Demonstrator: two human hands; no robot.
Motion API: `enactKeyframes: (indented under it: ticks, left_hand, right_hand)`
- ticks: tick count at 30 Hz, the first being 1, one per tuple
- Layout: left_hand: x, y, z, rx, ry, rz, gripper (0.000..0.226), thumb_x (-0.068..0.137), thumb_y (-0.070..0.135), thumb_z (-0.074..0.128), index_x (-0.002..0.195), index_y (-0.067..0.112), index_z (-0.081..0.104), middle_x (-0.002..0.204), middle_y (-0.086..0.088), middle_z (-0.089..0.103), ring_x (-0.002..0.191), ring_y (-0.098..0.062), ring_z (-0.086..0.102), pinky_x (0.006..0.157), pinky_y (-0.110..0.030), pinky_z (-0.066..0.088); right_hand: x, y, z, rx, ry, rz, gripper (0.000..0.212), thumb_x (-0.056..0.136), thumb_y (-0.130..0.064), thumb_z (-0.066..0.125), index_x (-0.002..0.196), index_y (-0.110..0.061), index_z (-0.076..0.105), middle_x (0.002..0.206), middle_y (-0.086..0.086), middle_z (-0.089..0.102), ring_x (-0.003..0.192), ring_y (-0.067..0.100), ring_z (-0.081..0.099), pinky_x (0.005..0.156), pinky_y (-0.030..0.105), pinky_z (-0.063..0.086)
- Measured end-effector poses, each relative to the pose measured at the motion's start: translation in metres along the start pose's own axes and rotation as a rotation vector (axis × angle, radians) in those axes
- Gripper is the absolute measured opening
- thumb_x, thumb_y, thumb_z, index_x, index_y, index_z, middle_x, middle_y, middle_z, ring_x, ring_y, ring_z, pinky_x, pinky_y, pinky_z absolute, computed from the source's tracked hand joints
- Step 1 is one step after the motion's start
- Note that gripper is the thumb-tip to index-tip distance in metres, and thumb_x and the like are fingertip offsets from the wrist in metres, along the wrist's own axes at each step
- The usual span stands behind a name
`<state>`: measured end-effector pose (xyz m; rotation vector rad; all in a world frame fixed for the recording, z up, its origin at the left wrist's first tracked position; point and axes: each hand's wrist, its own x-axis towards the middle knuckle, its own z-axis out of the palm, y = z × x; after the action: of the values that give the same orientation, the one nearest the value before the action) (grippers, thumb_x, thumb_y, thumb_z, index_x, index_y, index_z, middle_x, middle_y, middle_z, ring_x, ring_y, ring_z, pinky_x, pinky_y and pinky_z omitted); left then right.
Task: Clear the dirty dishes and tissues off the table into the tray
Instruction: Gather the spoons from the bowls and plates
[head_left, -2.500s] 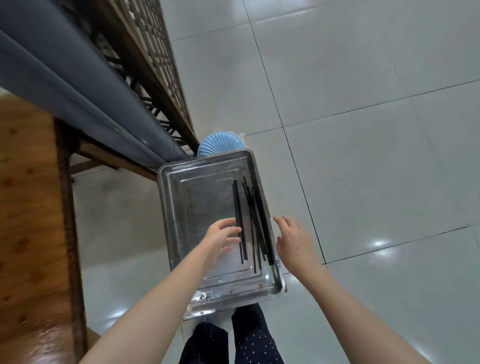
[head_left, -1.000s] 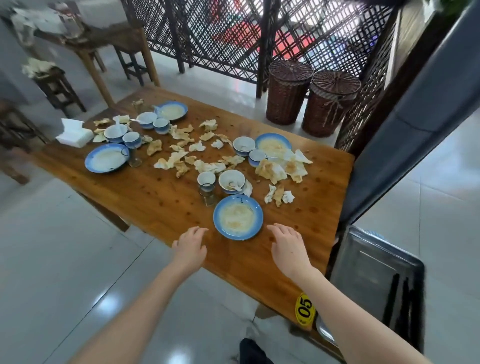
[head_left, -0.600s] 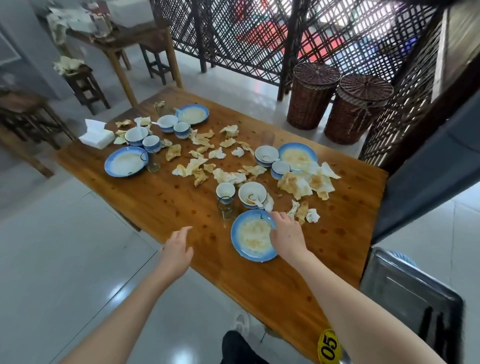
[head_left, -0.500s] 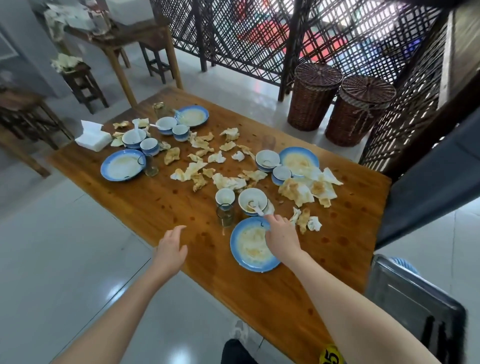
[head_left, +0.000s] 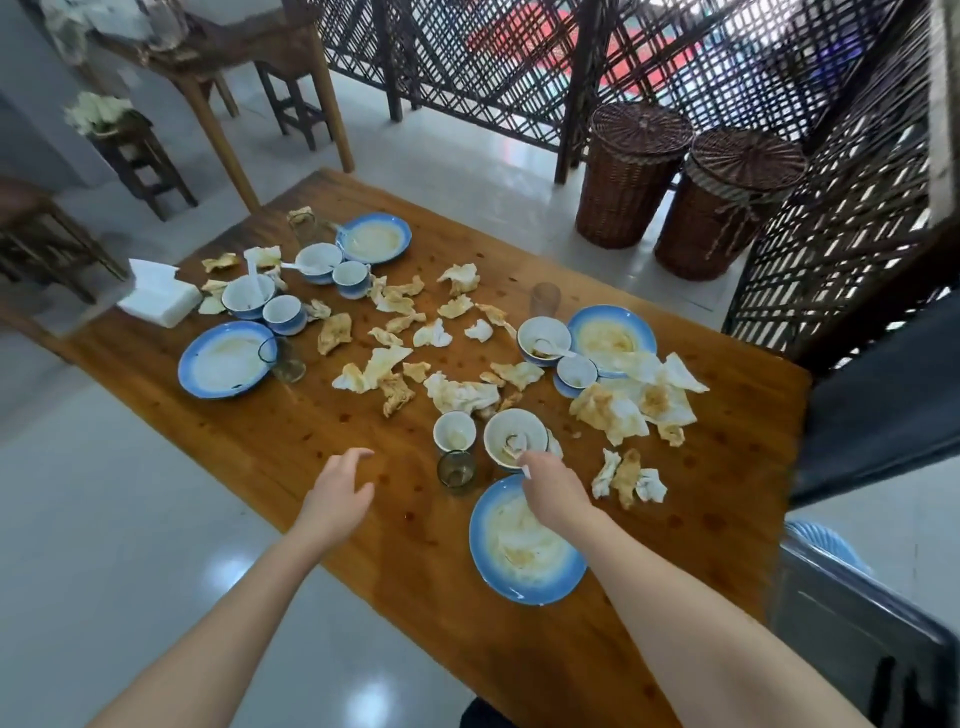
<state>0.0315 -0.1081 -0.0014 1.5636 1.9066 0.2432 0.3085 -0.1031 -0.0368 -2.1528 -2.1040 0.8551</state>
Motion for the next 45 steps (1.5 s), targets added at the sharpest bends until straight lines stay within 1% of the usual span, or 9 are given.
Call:
enactKeyframes:
  ticks: [5, 7, 10, 16, 21, 27, 32, 41, 45]
  left_hand:
    - [0.015, 0.001, -0.005, 0.031, -0.027, 0.032, 0.038, 0.097, 0.019, 0.051, 0.134, 0.024, 0.044, 0.141, -0.005, 0.043, 0.095, -0.005, 0.046, 0.059, -0.008, 0.034]
    - [0.022, 0.003, -0.008, 0.043, -0.024, 0.051, 0.037, 0.097, 0.019, 0.052, 0.133, 0.024, 0.045, 0.141, -0.006, 0.043, 0.105, -0.01, 0.049, 0.072, -0.012, 0.043]
    - [0.031, 0.005, -0.013, 0.062, -0.041, 0.059, 0.036, 0.097, 0.02, 0.052, 0.132, 0.023, 0.047, 0.141, -0.007, 0.043, 0.123, -0.021, 0.049, 0.102, -0.039, 0.046]
    - [0.055, -0.008, -0.031, 0.079, -0.084, 0.07, 0.037, 0.097, 0.02, 0.053, 0.133, 0.023, 0.046, 0.139, -0.007, 0.045, 0.117, -0.021, 0.053, 0.099, -0.041, 0.049]
    - [0.091, -0.032, -0.065, 0.079, -0.1, 0.088, 0.037, 0.097, 0.02, 0.053, 0.134, 0.024, 0.046, 0.142, -0.006, 0.043, 0.122, -0.021, 0.051, 0.1, -0.041, 0.048]
    - [0.147, -0.064, -0.119, 0.051, -0.088, 0.111, 0.036, 0.097, 0.016, 0.053, 0.132, 0.022, 0.048, 0.139, -0.006, 0.046, 0.127, -0.023, 0.047, 0.103, -0.038, 0.045]
    - [0.2, -0.099, -0.167, 0.028, -0.024, 0.111, 0.034, 0.095, 0.014, 0.05, 0.128, 0.017, 0.052, 0.131, -0.006, 0.053, 0.116, -0.025, 0.052, 0.092, -0.038, 0.045]
    - [0.294, -0.131, -0.22, -0.002, -0.009, 0.053, 0.038, 0.092, 0.007, 0.051, 0.129, 0.009, 0.052, 0.134, -0.015, 0.051, 0.119, -0.03, 0.05, 0.09, -0.036, 0.042]
    - [0.333, -0.129, -0.232, 0.0, -0.011, 0.05, 0.034, 0.094, 0.009, 0.05, 0.128, 0.009, 0.053, 0.129, -0.016, 0.055, 0.113, -0.03, 0.055, 0.088, -0.039, 0.047]
  right_hand:
    - [0.001, -0.002, -0.005, 0.23, 0.102, 0.063, 0.025, 0.098, -0.015, 0.047, 0.117, -0.008, 0.062, 0.111, 0.01, 0.063, 0.092, 0.021, 0.06, 0.076, 0.028, 0.05]
    - [-0.001, -0.004, -0.01, 0.281, 0.183, 0.048, 0.022, 0.098, -0.017, 0.05, 0.109, -0.007, 0.066, 0.103, 0.009, 0.065, 0.084, 0.016, 0.058, 0.071, 0.024, 0.046]
    - [-0.001, -0.01, -0.02, 0.306, 0.327, 0.011, 0.02, 0.096, -0.016, 0.053, 0.097, -0.003, 0.068, 0.093, 0.009, 0.065, 0.083, 0.02, 0.06, 0.071, 0.031, 0.051]
    - [0.023, -0.054, -0.041, 0.375, 0.447, -0.001, 0.022, 0.093, -0.016, 0.058, 0.112, -0.011, 0.069, 0.105, 0.003, 0.067, 0.091, 0.013, 0.061, 0.079, 0.022, 0.047]
    - [0.049, -0.097, -0.035, 0.369, 0.454, 0.059, 0.022, 0.092, -0.014, 0.06, 0.112, -0.012, 0.07, 0.108, 0.003, 0.069, 0.095, 0.015, 0.063, 0.077, 0.017, 0.042]
    - [0.084, -0.15, -0.022, 0.427, 0.444, 0.125, 0.016, 0.089, -0.018, 0.063, 0.099, -0.013, 0.074, 0.089, -0.003, 0.07, 0.08, 0.008, 0.061, 0.067, 0.01, 0.041]
    - [0.118, -0.203, -0.015, 0.503, 0.431, 0.217, 0.02, 0.091, -0.018, 0.06, 0.104, -0.012, 0.074, 0.097, 0.0, 0.072, 0.082, 0.007, 0.061, 0.068, 0.016, 0.048]
    - [0.173, -0.263, -0.009, 0.916, 0.312, 0.508, 0.016, 0.08, -0.009, 0.065, 0.086, -0.02, 0.076, 0.082, -0.013, 0.063, 0.081, 0.002, 0.056, 0.065, 0.017, 0.042]
    - [0.193, -0.273, -0.012, 1.127, 0.241, 0.649, 0.017, 0.076, -0.004, 0.074, 0.077, -0.021, 0.073, 0.088, -0.001, 0.068, 0.083, 0.01, 0.063, 0.058, 0.017, 0.047]
